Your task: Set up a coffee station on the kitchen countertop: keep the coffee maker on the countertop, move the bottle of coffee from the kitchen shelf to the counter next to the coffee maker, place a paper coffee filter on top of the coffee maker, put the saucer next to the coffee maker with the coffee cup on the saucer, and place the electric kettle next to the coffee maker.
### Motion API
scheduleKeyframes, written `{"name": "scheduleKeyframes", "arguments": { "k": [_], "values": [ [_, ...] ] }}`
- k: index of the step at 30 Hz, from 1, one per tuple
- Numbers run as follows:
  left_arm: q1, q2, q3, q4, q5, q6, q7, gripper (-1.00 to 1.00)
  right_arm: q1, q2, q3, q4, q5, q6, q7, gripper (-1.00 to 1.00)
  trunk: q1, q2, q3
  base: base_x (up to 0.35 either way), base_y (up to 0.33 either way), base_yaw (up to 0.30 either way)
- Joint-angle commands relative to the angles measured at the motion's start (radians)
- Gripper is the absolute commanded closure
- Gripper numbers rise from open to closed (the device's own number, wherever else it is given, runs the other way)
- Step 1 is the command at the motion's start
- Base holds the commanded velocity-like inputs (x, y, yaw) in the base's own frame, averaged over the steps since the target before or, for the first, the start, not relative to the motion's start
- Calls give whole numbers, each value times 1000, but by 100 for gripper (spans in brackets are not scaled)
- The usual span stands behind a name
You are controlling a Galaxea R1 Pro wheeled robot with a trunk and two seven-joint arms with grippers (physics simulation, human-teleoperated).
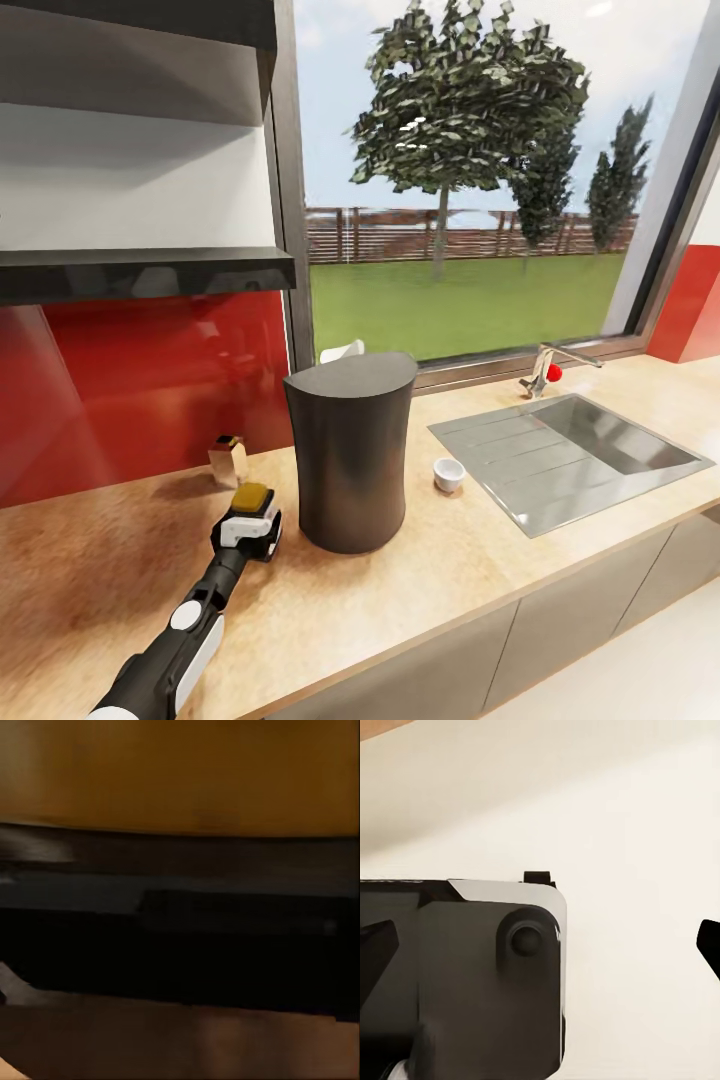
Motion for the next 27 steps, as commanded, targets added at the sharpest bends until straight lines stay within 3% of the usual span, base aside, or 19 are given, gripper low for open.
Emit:
{"name": "scheduleKeyframes", "arguments": {
  "k": [1, 22, 27],
  "values": [
    [-1, 1, -3, 1, 11, -3, -4, -100, -1, 0, -8, 1, 10, -3, 2, -100, 0, -1, -1, -17, 0, 0],
    [-1, 2, -5, 1, 12, -3, -5, -100, -1, 1, -9, 0, 9, -3, 0, -100, 0, -1, -1, -319, 0, 0],
    [15, 4, -10, -5, 15, -8, -36, -100, -1, -1, -12, -3, 4, -6, -5, -100, 0, -1, -1, -88, 0, 0]
  ]
}}
